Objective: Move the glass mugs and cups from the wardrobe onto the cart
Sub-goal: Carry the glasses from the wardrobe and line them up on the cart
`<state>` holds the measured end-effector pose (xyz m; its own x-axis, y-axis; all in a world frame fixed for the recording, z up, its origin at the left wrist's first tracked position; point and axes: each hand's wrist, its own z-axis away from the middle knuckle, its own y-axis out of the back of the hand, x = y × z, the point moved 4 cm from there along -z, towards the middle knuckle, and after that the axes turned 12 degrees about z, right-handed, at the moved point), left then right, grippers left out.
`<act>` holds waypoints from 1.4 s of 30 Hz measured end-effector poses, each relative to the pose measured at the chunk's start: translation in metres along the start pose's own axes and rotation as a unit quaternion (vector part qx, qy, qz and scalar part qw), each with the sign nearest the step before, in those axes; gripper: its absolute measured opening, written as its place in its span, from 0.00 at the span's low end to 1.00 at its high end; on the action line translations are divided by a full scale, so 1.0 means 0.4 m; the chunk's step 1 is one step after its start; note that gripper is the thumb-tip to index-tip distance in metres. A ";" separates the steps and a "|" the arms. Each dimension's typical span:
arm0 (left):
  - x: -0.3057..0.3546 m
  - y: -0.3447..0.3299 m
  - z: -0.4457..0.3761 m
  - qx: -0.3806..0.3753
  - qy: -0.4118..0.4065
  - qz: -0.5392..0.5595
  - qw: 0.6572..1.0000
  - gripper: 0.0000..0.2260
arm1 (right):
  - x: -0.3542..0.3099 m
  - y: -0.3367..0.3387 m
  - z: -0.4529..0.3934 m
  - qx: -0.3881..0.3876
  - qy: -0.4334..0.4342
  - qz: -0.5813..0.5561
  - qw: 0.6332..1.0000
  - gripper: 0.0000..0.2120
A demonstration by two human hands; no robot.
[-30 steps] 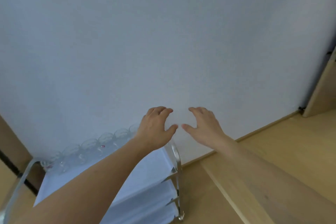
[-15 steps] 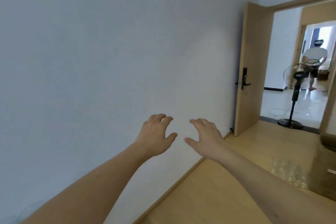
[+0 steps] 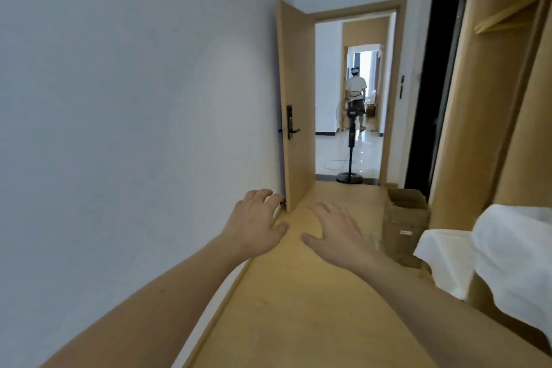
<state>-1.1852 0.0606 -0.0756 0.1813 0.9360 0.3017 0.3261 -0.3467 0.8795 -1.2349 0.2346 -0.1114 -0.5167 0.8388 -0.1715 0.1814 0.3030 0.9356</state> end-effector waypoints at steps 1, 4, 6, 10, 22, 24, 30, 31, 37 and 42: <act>-0.008 -0.016 -0.037 -0.009 -0.017 0.010 1.000 0.26 | 0.018 -0.005 -0.018 0.000 -0.018 0.006 1.000 0.33; -0.035 -0.053 -0.144 -0.037 -0.064 0.028 0.997 0.28 | 0.063 -0.015 -0.071 0.001 -0.075 0.021 0.997 0.35; -0.058 -0.073 -0.217 -0.047 -0.089 0.047 0.994 0.29 | 0.085 -0.019 -0.108 0.006 -0.110 0.031 0.993 0.35; -0.083 -0.117 -0.317 -0.071 -0.124 0.080 0.987 0.30 | 0.121 -0.024 -0.156 0.018 -0.166 0.056 0.984 0.35; 0.041 -0.311 -0.536 -0.128 -0.265 0.136 0.946 0.27 | 0.318 -0.055 -0.159 0.016 -0.319 0.082 0.944 0.33; 0.071 -0.351 -0.580 -0.131 -0.277 0.141 0.941 0.26 | 0.381 -0.055 -0.173 0.020 -0.332 0.089 0.939 0.32; 0.188 -0.450 -0.722 -0.154 -0.299 0.105 0.936 0.27 | 0.589 -0.035 -0.222 0.050 -0.355 0.083 0.930 0.33; 0.213 -0.462 -0.748 -0.164 -0.307 0.091 0.933 0.27 | 0.623 -0.026 -0.231 0.054 -0.359 0.077 0.928 0.33; 0.387 -0.518 -0.926 -0.159 -0.342 0.084 0.922 0.28 | 0.839 0.039 -0.262 0.069 -0.388 0.085 0.915 0.33; 0.537 -0.617 -0.993 -0.184 -0.390 0.063 0.900 0.29 | 0.966 0.055 -0.226 0.071 -0.424 0.094 0.898 0.35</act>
<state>-1.5955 0.3714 -0.0817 0.8387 0.5124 0.1842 -0.0466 -0.2694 0.9619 -1.5063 0.5247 -0.1289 0.3459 0.9060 -0.2438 0.3343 0.1237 0.9343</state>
